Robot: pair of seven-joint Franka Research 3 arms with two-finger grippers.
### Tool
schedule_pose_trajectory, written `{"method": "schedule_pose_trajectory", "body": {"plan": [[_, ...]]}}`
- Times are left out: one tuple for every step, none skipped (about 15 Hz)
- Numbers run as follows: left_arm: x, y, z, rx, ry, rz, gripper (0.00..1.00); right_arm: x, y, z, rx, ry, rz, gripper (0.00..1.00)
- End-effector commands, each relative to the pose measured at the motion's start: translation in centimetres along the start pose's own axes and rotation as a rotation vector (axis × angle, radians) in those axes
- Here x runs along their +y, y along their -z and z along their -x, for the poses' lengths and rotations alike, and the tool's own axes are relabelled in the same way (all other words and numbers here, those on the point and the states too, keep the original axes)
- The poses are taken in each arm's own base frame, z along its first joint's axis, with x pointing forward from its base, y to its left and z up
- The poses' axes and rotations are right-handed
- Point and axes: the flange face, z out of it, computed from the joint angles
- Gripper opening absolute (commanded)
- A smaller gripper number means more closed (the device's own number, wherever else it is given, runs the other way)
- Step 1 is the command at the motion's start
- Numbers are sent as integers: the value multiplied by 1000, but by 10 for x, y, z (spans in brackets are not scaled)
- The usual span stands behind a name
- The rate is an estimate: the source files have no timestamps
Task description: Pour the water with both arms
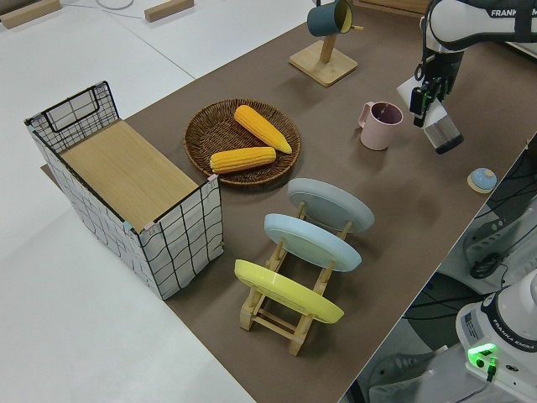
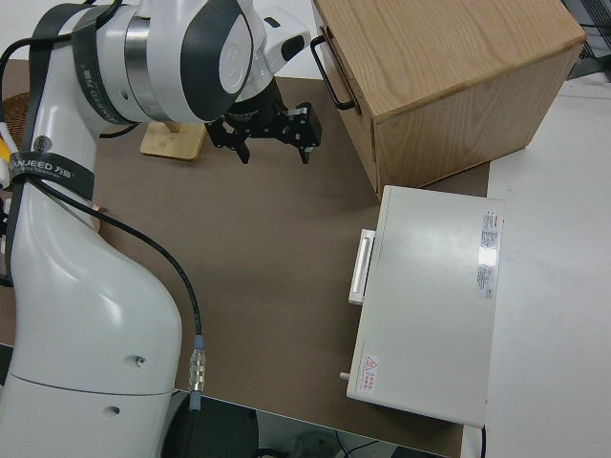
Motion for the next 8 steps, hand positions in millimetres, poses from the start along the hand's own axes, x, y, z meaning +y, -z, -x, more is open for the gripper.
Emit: {"method": "schedule_pose_trajectory", "body": {"plan": [[-1,6,12,85,12,37,0,1,1,6,3,20,-4,992],[-3,3,18,129,14,50,0,2,1,6,3,20,-2,992],[-5,1,22,149,15,54,0,2,1,6,3,20,-2,992],[-7,-2,26,164,13,57,0,2,1,6,3,20,-2,992],[-6,-2,29,182,11,60,0,2,1,6,3,20,-2,992],[-8,-3,32,203,12,65,0,2,1,6,3,20,-2,992],[-8,-6,35,230,11,70,0,2,1,6,3,20,-2,992],[-7,-8,38,262,19,76,0,2,1,6,3,20,-2,992]]}}
